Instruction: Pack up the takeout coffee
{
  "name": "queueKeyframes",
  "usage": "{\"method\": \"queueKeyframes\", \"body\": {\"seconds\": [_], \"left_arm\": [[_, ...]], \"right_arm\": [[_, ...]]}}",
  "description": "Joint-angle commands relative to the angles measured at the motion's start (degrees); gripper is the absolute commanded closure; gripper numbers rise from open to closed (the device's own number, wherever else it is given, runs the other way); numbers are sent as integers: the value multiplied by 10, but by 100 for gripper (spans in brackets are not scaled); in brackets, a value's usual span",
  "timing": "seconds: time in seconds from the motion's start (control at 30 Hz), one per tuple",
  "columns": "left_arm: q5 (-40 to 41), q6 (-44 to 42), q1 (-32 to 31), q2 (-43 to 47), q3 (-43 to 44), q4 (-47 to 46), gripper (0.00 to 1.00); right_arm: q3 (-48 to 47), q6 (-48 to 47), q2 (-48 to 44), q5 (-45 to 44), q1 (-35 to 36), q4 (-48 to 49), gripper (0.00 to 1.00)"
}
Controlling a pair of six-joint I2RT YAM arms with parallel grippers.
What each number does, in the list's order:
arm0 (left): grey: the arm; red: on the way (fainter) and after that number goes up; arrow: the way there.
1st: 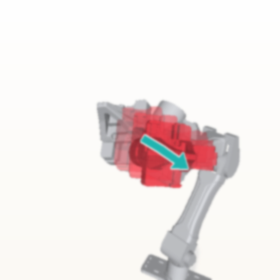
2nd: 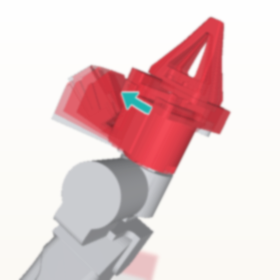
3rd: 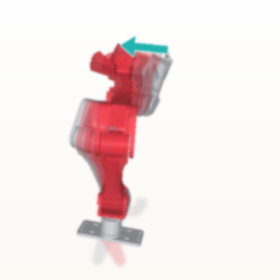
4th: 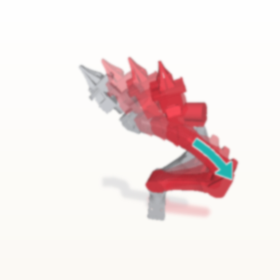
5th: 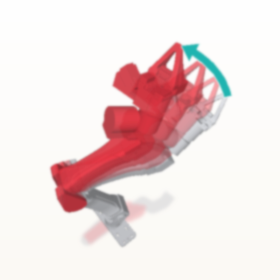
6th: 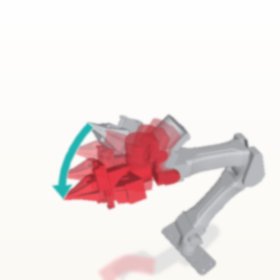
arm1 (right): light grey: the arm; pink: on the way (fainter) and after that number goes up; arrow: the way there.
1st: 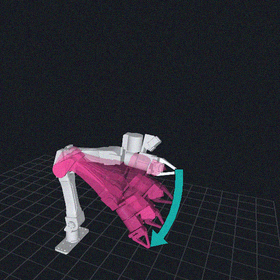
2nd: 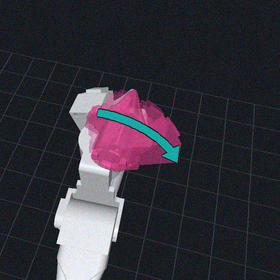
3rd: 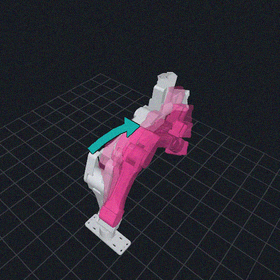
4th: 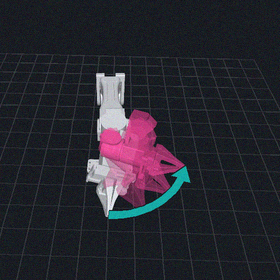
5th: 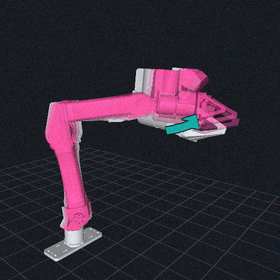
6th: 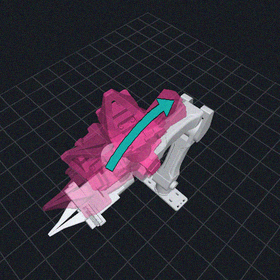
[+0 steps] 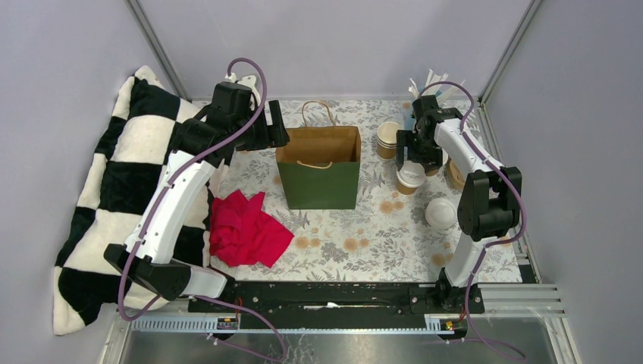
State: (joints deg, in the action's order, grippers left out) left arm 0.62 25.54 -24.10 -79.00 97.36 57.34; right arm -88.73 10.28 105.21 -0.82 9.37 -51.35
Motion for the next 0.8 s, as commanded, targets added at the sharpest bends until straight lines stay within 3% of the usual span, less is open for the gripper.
{"method": "queueKeyframes", "body": {"seconds": [0.0,0.17,0.77], "left_arm": [[-4,2,3,-2,6,-16,17],[-4,1,3,1,1,-16,17],[-4,2,3,2,-6,-16,17]], "right_arm": [[2,-6,-24,-7,1,-1,12],[10,-7,-22,-22,1,0,18],[103,-1,-17,-86,2,33,21]]}}
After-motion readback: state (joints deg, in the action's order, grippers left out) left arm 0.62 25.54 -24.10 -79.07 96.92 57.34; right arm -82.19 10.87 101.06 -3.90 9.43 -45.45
